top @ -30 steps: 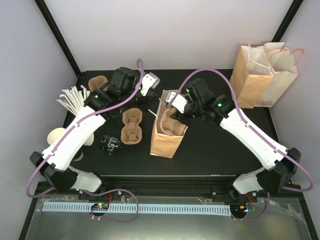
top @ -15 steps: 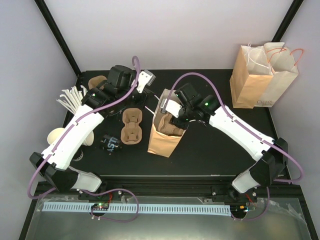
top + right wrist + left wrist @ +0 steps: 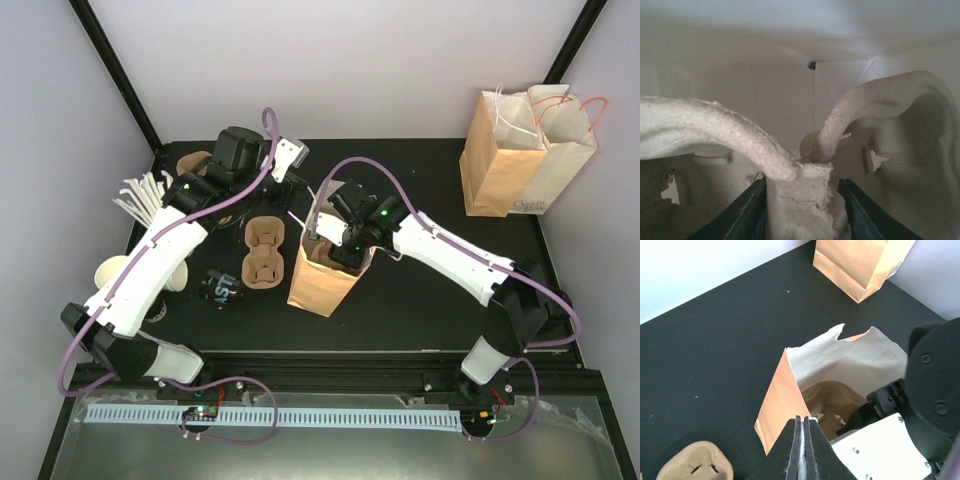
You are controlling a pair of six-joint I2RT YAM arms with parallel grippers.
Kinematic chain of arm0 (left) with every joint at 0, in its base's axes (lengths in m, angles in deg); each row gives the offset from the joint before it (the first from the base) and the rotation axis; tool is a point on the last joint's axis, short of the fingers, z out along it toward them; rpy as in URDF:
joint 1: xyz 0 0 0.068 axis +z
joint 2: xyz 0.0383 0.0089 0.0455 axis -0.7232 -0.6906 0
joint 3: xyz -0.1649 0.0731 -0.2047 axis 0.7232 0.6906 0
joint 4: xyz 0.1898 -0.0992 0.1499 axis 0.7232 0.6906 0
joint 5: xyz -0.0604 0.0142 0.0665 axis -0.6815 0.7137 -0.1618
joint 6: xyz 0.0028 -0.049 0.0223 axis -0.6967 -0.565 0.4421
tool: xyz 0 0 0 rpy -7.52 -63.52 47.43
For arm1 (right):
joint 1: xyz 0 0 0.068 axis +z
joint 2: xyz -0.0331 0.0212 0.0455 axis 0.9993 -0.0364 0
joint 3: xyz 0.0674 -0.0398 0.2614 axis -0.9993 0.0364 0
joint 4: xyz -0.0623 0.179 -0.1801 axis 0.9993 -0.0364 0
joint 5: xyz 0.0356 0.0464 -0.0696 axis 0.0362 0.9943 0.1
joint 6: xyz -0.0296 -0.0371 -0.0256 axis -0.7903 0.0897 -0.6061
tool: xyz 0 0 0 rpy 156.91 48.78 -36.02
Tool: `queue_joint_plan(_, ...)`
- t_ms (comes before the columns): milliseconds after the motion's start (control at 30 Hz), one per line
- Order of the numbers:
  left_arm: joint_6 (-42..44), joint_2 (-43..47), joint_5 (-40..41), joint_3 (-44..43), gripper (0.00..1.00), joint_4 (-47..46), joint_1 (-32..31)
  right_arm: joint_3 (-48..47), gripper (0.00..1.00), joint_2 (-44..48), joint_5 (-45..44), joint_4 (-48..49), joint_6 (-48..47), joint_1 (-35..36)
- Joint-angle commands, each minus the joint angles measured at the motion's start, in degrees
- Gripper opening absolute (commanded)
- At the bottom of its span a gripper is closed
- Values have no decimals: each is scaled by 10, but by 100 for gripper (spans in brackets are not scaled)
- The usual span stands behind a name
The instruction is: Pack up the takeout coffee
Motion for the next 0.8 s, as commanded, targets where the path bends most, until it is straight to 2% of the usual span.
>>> queue_joint_plan(0, -2, -1, -15, -19, 2, -21, 6, 2, 40, -19, -7, -17, 16, 3)
queue_joint_plan(233, -4, 1, -18, -24, 1, -25, 12, 33, 40, -19, 12, -11, 39, 5)
queue_joint_plan(467, 0, -8, -59, -20, 2, -29, 12, -13, 40, -44, 39, -57, 77, 6)
queue_joint_plan(767, -1, -6, -57, -18, 2, -29, 11, 1, 38, -78, 42, -34, 106, 20)
